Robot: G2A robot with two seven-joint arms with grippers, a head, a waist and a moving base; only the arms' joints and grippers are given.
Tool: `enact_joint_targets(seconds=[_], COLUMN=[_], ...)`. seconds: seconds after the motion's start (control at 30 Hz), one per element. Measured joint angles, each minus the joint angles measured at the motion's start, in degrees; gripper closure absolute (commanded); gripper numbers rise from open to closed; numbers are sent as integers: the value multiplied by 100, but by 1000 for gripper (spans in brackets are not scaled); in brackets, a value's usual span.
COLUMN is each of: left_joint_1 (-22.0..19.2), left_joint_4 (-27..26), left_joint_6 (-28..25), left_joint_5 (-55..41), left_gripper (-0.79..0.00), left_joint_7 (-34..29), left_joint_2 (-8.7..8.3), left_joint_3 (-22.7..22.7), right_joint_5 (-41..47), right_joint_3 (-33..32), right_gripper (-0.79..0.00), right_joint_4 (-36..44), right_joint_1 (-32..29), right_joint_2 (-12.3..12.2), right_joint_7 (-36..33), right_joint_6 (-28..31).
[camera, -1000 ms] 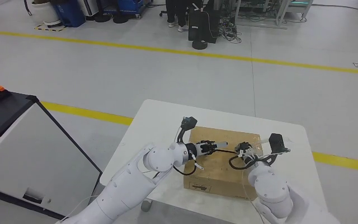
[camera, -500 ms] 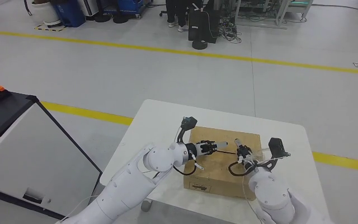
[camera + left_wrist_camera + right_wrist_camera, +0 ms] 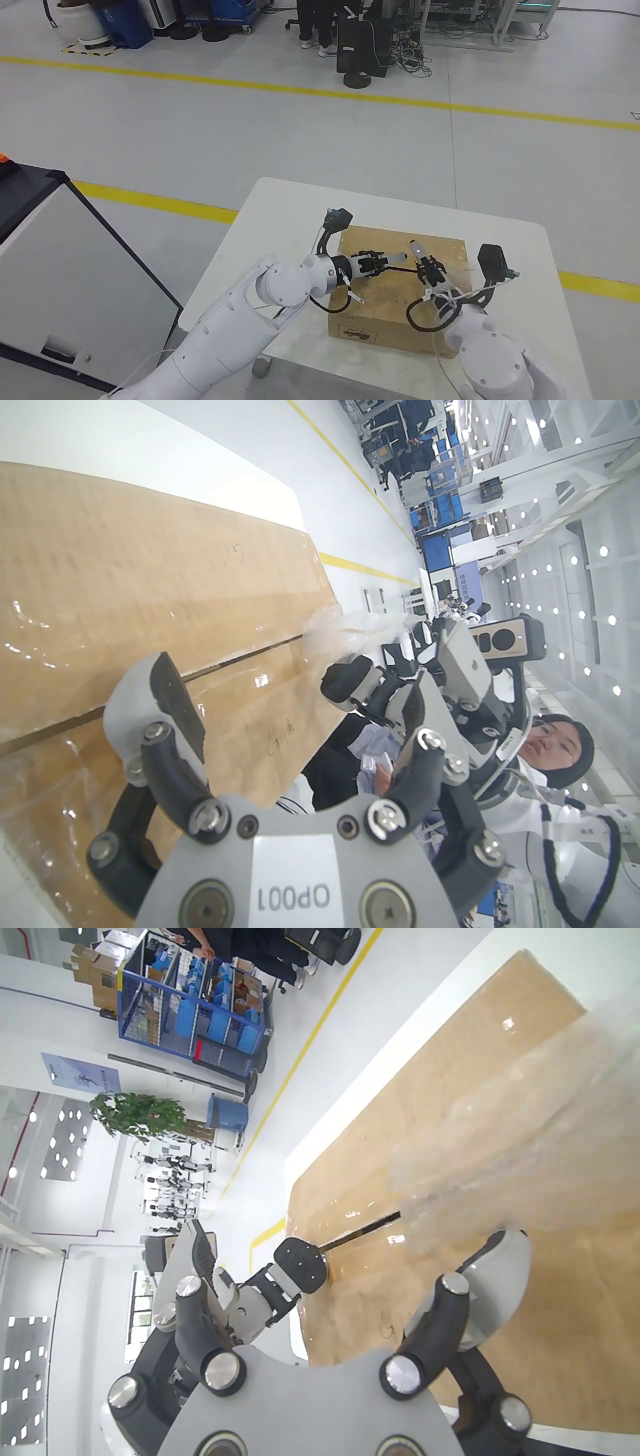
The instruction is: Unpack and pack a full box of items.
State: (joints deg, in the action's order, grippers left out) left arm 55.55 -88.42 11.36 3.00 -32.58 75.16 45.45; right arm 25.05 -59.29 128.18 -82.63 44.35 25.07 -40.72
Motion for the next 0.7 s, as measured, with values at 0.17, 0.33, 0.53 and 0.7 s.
enact_joint_targets(seconds=[0.17,0.33,0.53,0.7], left_joint_1=[0,0,0,0], left_joint_4=[0,0,0,0], left_joint_6=[0,0,0,0], left_joint_5=[0,0,0,0], left_gripper=[-785,-785,-785,-785], left_joint_7=[0,0,0,0], left_joint_2=[0,0,0,0], left_joint_3=[0,0,0,0], right_joint_5=[-168,-153,-155,-224], right_joint_3=[16,19,-25,-276], right_gripper=[-785,-785,-785,-785], right_joint_4=[121,300,514,637], right_joint_1=[175,294,318,141], right_joint_2=[75,148,208,203], right_joint_7=[-267,-564,-996,-1315], right_joint_6=[-199,-362,-388,-283])
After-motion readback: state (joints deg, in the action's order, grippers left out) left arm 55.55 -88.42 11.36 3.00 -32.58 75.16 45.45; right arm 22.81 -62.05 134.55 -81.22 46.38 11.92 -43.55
